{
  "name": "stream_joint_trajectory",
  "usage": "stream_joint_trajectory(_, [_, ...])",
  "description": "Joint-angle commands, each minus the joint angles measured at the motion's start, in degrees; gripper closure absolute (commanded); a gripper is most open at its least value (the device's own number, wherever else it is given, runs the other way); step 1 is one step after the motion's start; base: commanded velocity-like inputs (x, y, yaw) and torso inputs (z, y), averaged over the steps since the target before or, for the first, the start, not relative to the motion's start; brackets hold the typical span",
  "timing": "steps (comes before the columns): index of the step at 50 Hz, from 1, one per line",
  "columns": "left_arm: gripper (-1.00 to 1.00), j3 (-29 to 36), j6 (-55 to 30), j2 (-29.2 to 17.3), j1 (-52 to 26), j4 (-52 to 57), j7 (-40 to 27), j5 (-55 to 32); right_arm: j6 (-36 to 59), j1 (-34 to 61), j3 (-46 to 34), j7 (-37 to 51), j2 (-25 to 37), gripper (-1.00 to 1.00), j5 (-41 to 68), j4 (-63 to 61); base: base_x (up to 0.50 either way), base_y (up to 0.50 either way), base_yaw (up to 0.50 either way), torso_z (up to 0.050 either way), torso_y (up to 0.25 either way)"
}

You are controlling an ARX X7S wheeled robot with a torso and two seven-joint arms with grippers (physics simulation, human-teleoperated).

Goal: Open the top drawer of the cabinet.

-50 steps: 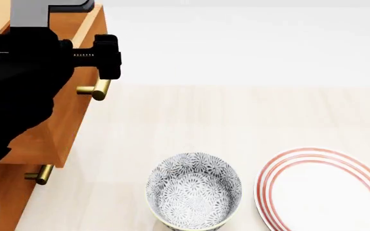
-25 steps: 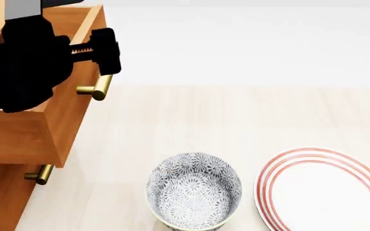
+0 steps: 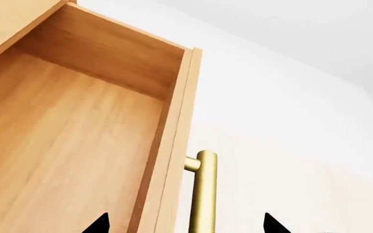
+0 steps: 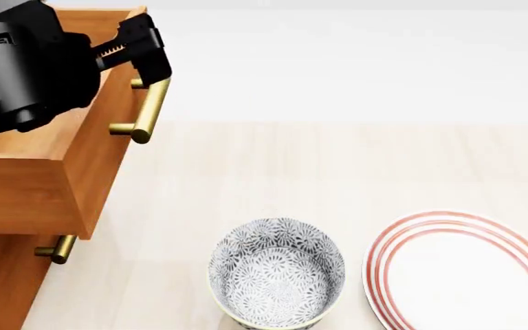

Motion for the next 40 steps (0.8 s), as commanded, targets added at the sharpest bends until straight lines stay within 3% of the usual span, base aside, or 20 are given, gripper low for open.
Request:
stream_joint_trajectory(1, [-1.0,-4.07,1.69,0.71,-1.25,-3.45,-2.83,-3.48,0.29,-0.42,0.88,-0.87,-0.68,-1.0,-0.92,-0.94,0.0,0.0,0.0,0.0,0.0])
stream_joint_trajectory(15, [-1.0,-5.16,2.94,0.98,-1.52,-6.52,-4.96,-6.93,0.09,-0.38,0.62,-0.83,-0.54,-1.0,-0.91,-0.86,0.0,0.0,0.0,0.0,0.0])
stream_joint_trajectory(40, [-1.0,1.29,4.12,1.46,-0.97,-8.65,-6.21,-16.71,0.36,-0.13,0.83,-0.6,-0.24,-1.0,0.19,-1.02,0.0,0.0,0.0,0.0,0.0])
